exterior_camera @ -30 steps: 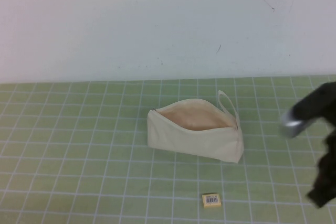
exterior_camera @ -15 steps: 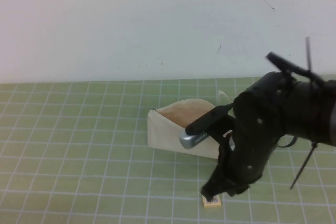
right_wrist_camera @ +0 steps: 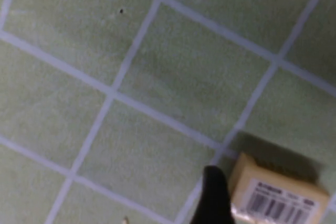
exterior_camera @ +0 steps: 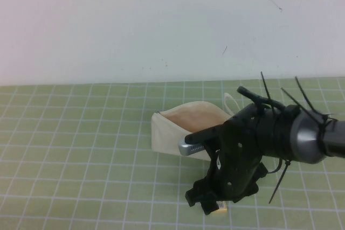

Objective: Put eraser into pencil case
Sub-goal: Pick up the eraser from the table

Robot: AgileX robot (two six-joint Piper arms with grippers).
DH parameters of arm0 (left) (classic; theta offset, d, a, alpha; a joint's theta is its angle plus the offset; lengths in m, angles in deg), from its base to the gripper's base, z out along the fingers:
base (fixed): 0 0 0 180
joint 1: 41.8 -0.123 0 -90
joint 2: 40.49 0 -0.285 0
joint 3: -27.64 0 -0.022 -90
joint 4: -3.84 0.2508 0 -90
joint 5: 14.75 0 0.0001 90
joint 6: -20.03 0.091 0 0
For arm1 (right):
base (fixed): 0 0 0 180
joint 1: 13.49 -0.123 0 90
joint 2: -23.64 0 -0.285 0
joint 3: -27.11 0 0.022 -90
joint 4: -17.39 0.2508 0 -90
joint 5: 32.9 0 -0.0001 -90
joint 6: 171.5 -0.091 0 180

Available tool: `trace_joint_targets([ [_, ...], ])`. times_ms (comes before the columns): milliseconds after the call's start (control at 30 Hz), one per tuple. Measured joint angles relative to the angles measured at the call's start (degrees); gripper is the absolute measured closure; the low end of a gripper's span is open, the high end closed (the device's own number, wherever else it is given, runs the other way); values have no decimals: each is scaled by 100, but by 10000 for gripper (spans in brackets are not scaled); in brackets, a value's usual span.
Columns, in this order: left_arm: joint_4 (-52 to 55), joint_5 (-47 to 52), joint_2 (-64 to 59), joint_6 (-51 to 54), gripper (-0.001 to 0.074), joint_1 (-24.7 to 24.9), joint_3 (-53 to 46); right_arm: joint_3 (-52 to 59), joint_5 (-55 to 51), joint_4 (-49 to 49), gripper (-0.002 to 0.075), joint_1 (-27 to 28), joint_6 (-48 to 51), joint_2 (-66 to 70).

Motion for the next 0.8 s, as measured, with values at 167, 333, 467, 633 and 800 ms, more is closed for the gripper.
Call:
trace_joint_targets([
  [167, 0, 0, 0, 0, 738, 0, 0, -47, 2, 79, 224, 0, -45, 135],
  [333, 0, 0, 0, 0, 738, 0, 0, -94, -68, 115, 386, 0, 3, 135],
  [467, 0, 0, 0, 0, 738, 0, 0, -208, -319, 359, 412, 0, 312, 92],
  [633, 0, 0, 0, 0, 738, -9, 0, -285, -476, 835, 412, 0, 1148, -566],
  [800, 0, 0, 0, 0, 738, -9, 0, -283, 87, 730, 413, -4, 1742, -1376],
])
